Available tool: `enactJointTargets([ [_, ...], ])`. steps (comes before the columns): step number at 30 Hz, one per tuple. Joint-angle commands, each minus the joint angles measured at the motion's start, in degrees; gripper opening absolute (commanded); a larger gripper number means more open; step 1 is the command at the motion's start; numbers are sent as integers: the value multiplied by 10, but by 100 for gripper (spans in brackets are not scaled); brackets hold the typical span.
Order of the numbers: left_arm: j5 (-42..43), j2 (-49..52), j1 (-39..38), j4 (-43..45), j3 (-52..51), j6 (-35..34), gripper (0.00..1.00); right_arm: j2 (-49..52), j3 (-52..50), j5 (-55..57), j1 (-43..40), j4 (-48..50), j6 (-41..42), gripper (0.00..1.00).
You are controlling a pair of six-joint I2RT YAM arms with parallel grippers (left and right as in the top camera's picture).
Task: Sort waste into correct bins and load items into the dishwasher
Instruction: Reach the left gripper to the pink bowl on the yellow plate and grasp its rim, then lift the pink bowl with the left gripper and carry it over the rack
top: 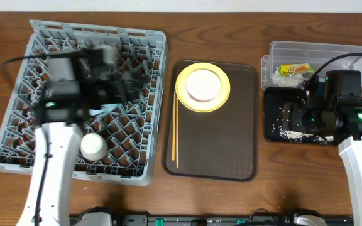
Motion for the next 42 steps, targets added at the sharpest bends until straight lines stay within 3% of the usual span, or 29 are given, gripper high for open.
enactJointTargets([
  [1,-132,35,-107,-8,70,-4,88,-3,2,2,-6,0,9,74],
  [2,-141,58,-143,-9,91,5,92,-3,2,2,-6,0,9,75],
  [5,-142,136,-233,21,107,54,93,-3,2,2,-6,0,9,75],
  [8,-149,193,-286,58,107,76,93,-3,2,2,-6,-1,9,75],
  [14,-246,321,-372,137,107,105,90,-3,2,2,-6,-5,9,75],
  [17,-263,381,-379,147,107,105,77,-3,2,2,-6,-5,9,75],
  [24,-348,406,-379,150,107,105,71,-3,2,2,-6,-11,8,75],
  [26,-351,406,-379,152,107,105,66,-3,2,2,-6,-11,8,75],
  [33,-351,404,-379,182,107,105,64,-3,2,2,-6,-11,2,75],
  [37,-351,402,-379,188,107,105,39,-3,2,2,-6,-11,2,75],
  [42,-351,401,-379,192,107,105,24,-3,2,2,-6,-13,2,75],
])
